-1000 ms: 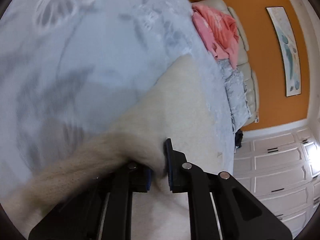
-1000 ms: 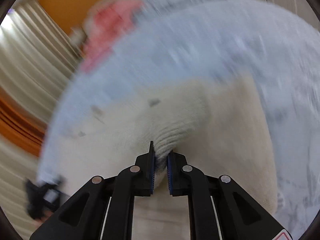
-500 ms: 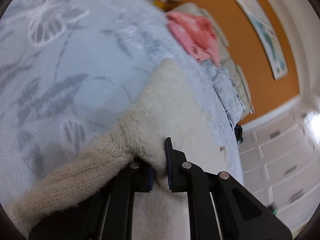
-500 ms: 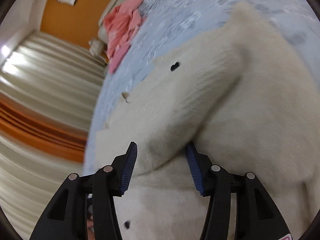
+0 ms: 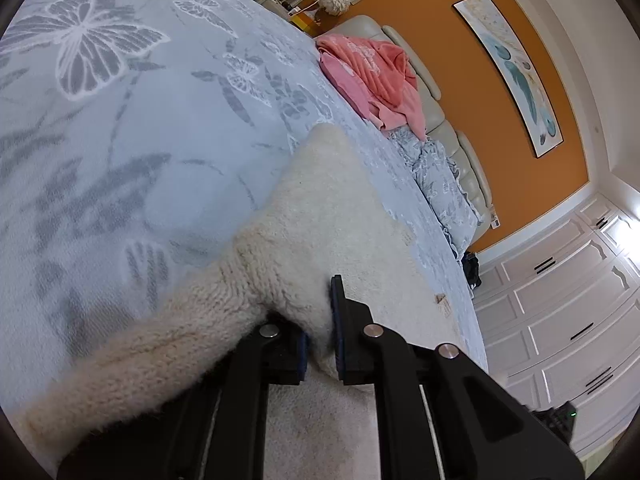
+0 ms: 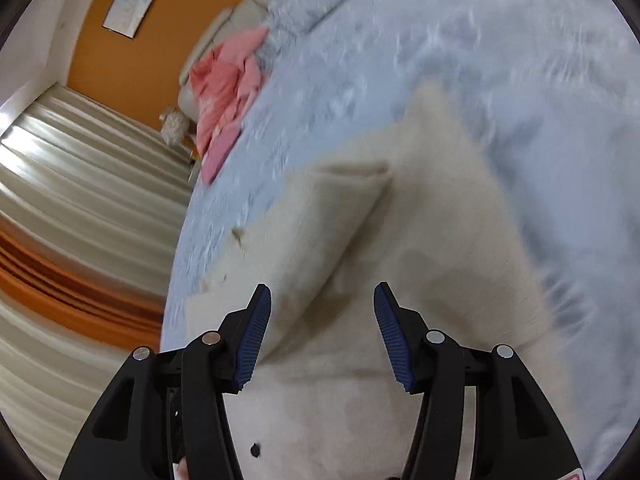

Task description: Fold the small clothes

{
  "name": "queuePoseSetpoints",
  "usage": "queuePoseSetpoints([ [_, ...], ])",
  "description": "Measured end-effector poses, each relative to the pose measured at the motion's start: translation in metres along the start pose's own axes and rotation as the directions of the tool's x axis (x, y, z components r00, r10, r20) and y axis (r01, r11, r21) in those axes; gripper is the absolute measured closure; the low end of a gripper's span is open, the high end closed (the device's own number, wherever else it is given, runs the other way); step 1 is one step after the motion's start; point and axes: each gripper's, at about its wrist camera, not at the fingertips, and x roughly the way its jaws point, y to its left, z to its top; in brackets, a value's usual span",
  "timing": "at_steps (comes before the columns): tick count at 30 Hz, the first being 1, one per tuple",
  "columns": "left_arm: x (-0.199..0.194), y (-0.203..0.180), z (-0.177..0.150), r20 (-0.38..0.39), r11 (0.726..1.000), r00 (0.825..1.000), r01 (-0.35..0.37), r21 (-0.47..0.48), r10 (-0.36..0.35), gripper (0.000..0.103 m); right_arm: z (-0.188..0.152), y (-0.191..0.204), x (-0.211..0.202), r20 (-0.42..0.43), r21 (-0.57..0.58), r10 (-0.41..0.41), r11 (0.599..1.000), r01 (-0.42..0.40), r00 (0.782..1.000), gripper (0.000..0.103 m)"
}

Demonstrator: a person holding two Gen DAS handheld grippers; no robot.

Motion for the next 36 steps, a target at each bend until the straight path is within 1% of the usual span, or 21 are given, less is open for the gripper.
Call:
queuePoseSetpoints([
  [5,0.0,0.002,0.0,0.003,1.0,1.0,0.008,0.002,-0.008,0.093,0.011,0.023,0.041,-0.003,-0.009,-0.032,0.999,0.032,0.999,0.045],
  [7,0.0,0.001,0.0,0.004,1.0,1.0,0.013,0.001,-0.013,0.093,0.019,0.023,0.044,0.007,0.018,-0.029,0.999,0.029,1.0,0.093],
  [8,-0.001,0.001,-0.001,0.005,1.0,1.0,0.017,0.001,-0.017,0.093,0.024,0.021,0.038,0.016,0.032,-0.021,0.999,0.02,1.0,0.101],
  [10,-0.001,0.003,-0.002,0.007,1.0,1.0,0.021,0.001,-0.021,0.093,0.025,0.016,-0.001,0.106,-0.015,-0.025,1.0,0.027,0.994,0.102],
  [12,-0.002,0.003,-0.002,0.01,1.0,1.0,0.028,0.001,-0.028,0.093,0.03,0.005,-0.026,0.181,-0.049,-0.104,0.992,0.114,0.978,0.103],
  [13,-0.003,0.003,-0.003,0.013,1.0,0.999,0.031,0.001,-0.031,0.093,0.029,-0.009,-0.03,0.172,-0.038,-0.164,0.984,0.173,0.971,0.103],
  [14,-0.004,0.003,-0.003,0.014,0.999,0.999,0.036,-0.001,-0.036,0.093,0.029,-0.035,-0.027,0.114,-0.006,-0.249,0.968,0.251,0.962,0.103],
  [15,-0.004,0.004,-0.003,0.014,0.999,0.999,0.039,-0.003,-0.039,0.093,0.028,-0.049,-0.027,0.084,0.021,-0.288,0.958,0.287,0.954,0.103],
  [17,-0.006,0.004,-0.003,0.015,0.999,0.999,0.046,-0.006,-0.046,0.093,0.02,-0.053,-0.047,0.109,0.034,-0.284,0.959,0.282,0.952,0.101],
  [18,-0.006,0.004,-0.003,0.015,0.999,0.999,0.049,-0.007,-0.049,0.093,0.016,-0.044,-0.054,0.126,0.015,-0.282,0.959,0.283,0.951,0.091],
  [19,-0.006,0.004,-0.003,0.016,0.999,0.999,0.049,-0.008,-0.049,0.093,0.012,-0.034,-0.06,0.136,-0.006,-0.271,0.961,0.275,0.953,0.087],
  [21,-0.007,0.005,-0.003,0.016,0.999,0.998,0.053,-0.009,-0.053,0.093,0.004,-0.011,-0.055,0.091,-0.073,-0.214,0.973,0.221,0.973,0.049],
  [22,-0.007,0.005,-0.003,0.016,0.998,0.998,0.056,-0.011,-0.056,0.093,0.0,-0.003,-0.046,0.061,-0.109,-0.213,0.97,0.218,0.975,0.047],
  [24,-0.009,0.007,-0.003,0.015,0.997,0.997,0.071,-0.018,-0.071,0.093,-0.008,0.006,-0.022,-0.003,-0.155,-0.22,0.964,0.217,0.975,0.047],
  [26,-0.014,0.012,-0.001,0.02,0.993,0.993,0.113,-0.042,-0.113,0.093,-0.01,0.005,0.005,-0.051,-0.131,-0.228,0.967,0.22,0.972,0.047],
  [28,-0.023,0.019,0.0,0.057,0.982,0.984,0.173,-0.08,-0.168,0.093,-0.005,0.006,0.016,-0.037,-0.107,-0.228,0.969,0.223,0.973,0.051],
  [30,-0.038,0.027,0.0,0.125,0.976,0.977,0.188,-0.109,-0.174,0.094,0.005,0.008,0.016,-0.007,-0.054,-0.147,0.988,0.146,0.989,0.095],
  [31,-0.043,0.031,0.0,0.144,0.973,0.973,0.196,-0.121,-0.178,0.095,0.012,0.012,0.016,0.01,-0.027,-0.105,0.994,0.106,0.994,0.096],
  [33,-0.047,0.032,-0.001,0.156,0.972,0.97,0.204,-0.119,-0.184,0.095,0.021,0.023,0.004,0.085,-0.067,-0.092,0.993,0.098,0.992,0.096],
  [34,-0.047,0.032,-0.001,0.156,0.973,0.971,0.199,-0.116,-0.18,0.095,0.016,0.022,-0.003,0.092,-0.085,-0.114,0.989,0.121,0.989,0.096],
  [36,-0.049,0.033,-0.002,0.159,0.971,0.969,0.208,-0.117,-0.189,0.094,0.01,-0.003,0.005,0.036,-0.07,-0.206,0.976,0.208,0.978,0.096],
])
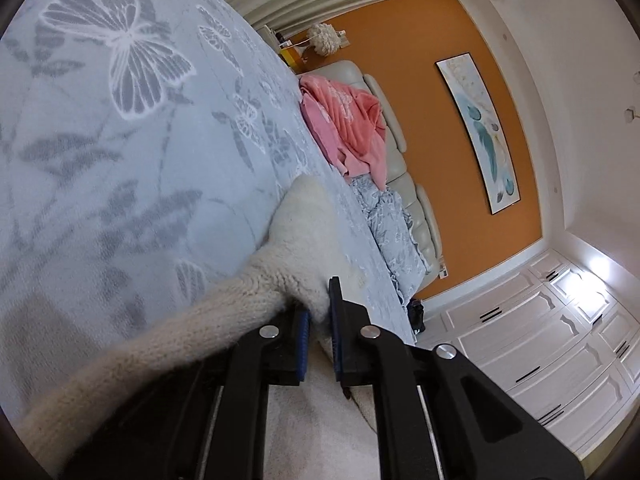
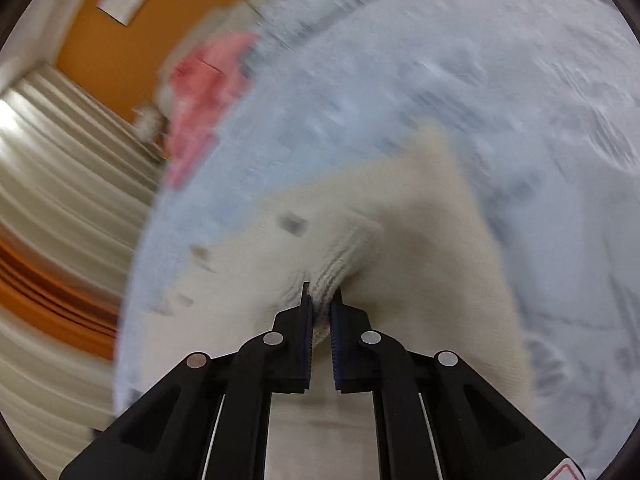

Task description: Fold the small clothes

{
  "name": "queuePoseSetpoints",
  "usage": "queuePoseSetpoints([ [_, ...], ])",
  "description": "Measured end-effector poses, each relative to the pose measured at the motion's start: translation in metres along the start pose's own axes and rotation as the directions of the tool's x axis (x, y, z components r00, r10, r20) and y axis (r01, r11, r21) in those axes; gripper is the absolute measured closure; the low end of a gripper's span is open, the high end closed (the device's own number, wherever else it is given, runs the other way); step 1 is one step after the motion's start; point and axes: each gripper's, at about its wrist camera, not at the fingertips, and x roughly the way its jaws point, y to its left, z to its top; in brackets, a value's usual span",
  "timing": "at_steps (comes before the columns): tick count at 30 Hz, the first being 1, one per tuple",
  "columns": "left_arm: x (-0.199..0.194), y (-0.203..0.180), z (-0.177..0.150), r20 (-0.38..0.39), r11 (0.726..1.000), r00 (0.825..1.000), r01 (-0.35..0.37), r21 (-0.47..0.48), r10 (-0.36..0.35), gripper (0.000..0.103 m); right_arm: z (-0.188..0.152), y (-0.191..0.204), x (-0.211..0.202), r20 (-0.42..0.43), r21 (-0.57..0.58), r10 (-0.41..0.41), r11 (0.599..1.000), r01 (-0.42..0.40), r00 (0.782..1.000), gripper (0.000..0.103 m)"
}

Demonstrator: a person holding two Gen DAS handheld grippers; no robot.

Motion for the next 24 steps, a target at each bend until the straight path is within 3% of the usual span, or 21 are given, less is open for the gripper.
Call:
queuePoseSetpoints([
  [1,0.0,0.0,0.0,-0.003,1.0,1.0,-0.002,0.001,0.002,0.094,-0.005,-0.011,0.007,-0.04,0.007,-0.034,0.999,0.034,0.999,0.096],
  [2,0.0,0.0,-0.001,-0.007,1.0,1.0,-0.01,0.006,0.01,0.094,-0.011,-0.02,0.005,-0.045,0.019,0.001,1.0,0.0,0.999,0.097],
  [3,0.002,-0.002,-0.002,-0.01,1.0,1.0,-0.018,0.01,0.018,0.094,-0.013,-0.019,-0.007,-0.025,0.021,-0.012,1.0,0.012,1.0,0.092],
  [5,0.005,-0.004,-0.003,-0.016,0.999,0.999,-0.034,0.014,0.034,0.094,-0.016,-0.002,-0.034,0.071,-0.014,-0.13,0.991,0.131,0.989,0.082],
  [7,0.007,-0.008,-0.005,-0.022,0.998,0.998,-0.055,0.031,0.056,0.094,-0.022,0.029,-0.059,0.181,-0.09,-0.116,0.987,0.134,0.977,0.081],
  [8,0.009,-0.011,-0.006,-0.023,0.997,0.998,-0.06,0.037,0.061,0.094,-0.022,0.056,-0.061,0.187,-0.155,-0.07,0.983,0.099,0.98,0.081],
  [10,0.009,-0.012,-0.006,-0.023,0.997,0.998,-0.065,0.038,0.066,0.094,-0.021,0.11,-0.038,0.073,-0.273,0.019,0.962,0.002,0.997,0.076],
  [12,0.01,-0.012,-0.007,-0.025,0.997,0.997,-0.068,0.039,0.069,0.094,-0.028,0.177,0.01,-0.109,-0.403,0.106,0.904,-0.141,0.988,0.065],
  [16,0.009,-0.01,-0.007,-0.027,0.998,0.998,-0.054,0.039,0.055,0.094,-0.058,0.29,0.104,-0.259,-0.615,0.056,0.76,-0.21,0.964,0.058],
  [21,0.009,-0.008,-0.011,-0.025,0.998,0.999,-0.042,0.056,0.043,0.093,-0.077,0.353,0.185,-0.327,-0.663,-0.006,0.714,-0.224,0.945,0.045],
  [22,0.009,-0.007,-0.011,-0.025,0.998,0.999,-0.037,0.057,0.039,0.093,-0.085,0.359,0.203,-0.352,-0.675,-0.034,0.701,-0.229,0.935,0.051],
  [23,0.008,-0.008,-0.011,-0.024,0.998,0.999,-0.033,0.058,0.034,0.092,-0.093,0.358,0.209,-0.37,-0.687,-0.04,0.685,-0.244,0.928,0.097],
  [24,0.007,-0.008,-0.012,-0.022,0.998,0.999,-0.026,0.059,0.028,0.092,-0.097,0.362,0.215,-0.378,-0.701,-0.059,0.67,-0.245,0.924,0.098],
])
